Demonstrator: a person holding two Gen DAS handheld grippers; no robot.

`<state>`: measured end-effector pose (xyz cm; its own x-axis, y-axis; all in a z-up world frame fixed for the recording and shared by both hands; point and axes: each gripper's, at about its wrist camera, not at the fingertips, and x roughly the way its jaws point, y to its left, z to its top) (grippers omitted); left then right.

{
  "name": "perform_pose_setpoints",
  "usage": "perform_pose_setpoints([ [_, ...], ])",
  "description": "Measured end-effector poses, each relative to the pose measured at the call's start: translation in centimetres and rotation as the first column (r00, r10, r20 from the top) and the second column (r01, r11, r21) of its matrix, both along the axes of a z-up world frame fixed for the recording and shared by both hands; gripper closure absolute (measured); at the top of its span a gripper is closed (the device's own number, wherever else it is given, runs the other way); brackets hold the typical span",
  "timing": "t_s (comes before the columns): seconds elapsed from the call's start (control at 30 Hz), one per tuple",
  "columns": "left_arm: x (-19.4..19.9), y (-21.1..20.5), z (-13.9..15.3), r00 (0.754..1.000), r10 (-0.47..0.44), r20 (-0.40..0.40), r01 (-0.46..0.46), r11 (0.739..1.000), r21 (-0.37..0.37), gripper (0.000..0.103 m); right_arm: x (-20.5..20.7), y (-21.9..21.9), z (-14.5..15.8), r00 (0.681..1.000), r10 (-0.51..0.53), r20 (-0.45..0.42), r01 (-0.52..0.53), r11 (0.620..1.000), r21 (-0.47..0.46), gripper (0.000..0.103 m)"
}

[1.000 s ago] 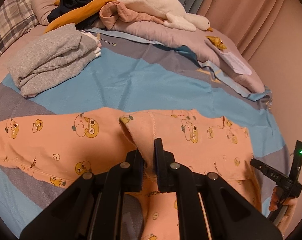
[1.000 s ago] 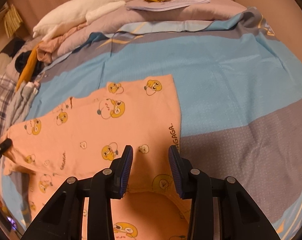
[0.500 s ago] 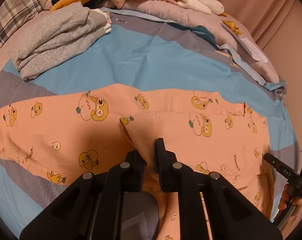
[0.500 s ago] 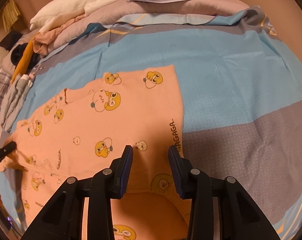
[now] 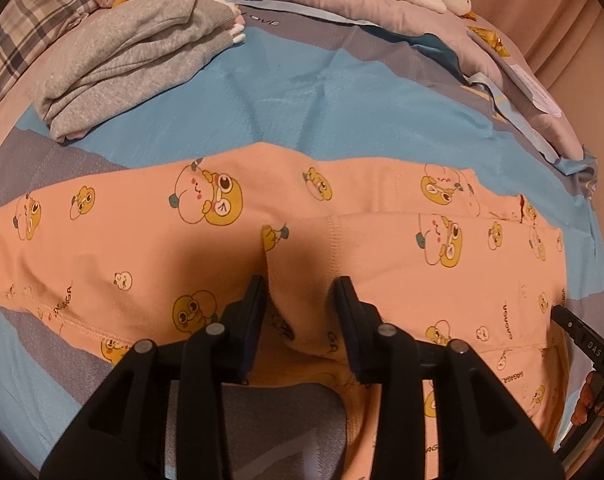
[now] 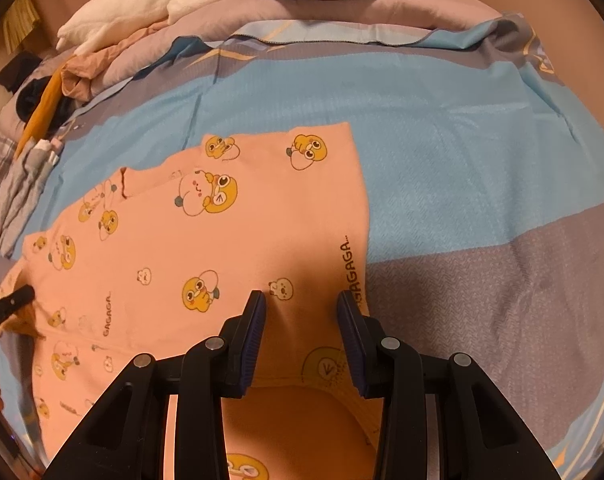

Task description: Fold small clothes

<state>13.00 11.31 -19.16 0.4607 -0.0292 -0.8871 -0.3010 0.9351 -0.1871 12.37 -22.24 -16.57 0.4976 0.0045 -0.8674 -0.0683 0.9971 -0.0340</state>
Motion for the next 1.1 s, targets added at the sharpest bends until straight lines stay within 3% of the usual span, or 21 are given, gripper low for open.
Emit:
perform_pose_setpoints([
  [0.5,0.5,-0.5,-0.8,1.0,0.024,-0.008,-0.024,0.999,0.028,0.056,0.2,0.1,-0.3,1.0,0.001,-0.003,-0.001,1.0,-0.003,0.064],
  [0.7,0.2,-0.2,-0.1,0.999,0.052,-0.006,-0.051,0.998,0.023,0.044,0.2,0.0,-0.2,1.0,0.0,-0.005,0.0,1.0,-0.006,0.064],
  [0.83,-0.7,0.5,1.4,0.993,0.113,0.041,-0.115,0.993,0.039,0.041,-0.2,-0.1,0.3,1.0,-0.011,0.002,0.011,1.0,0.001,0.064],
  [0.93,-1.4,0.9,2.7,0.986,0.144,0.085,-0.145,0.989,0.005,0.029,-0.5,-0.3,1.1,0.999,-0.02,0.028,0.021,1.0,-0.002,0.063],
  [1.1,-3.1,1.4,5.8,0.96,0.204,0.19,-0.205,0.979,-0.017,0.018,-1.7,-1.4,3.5,0.994,-0.042,0.098,0.036,0.998,0.054,0.048],
])
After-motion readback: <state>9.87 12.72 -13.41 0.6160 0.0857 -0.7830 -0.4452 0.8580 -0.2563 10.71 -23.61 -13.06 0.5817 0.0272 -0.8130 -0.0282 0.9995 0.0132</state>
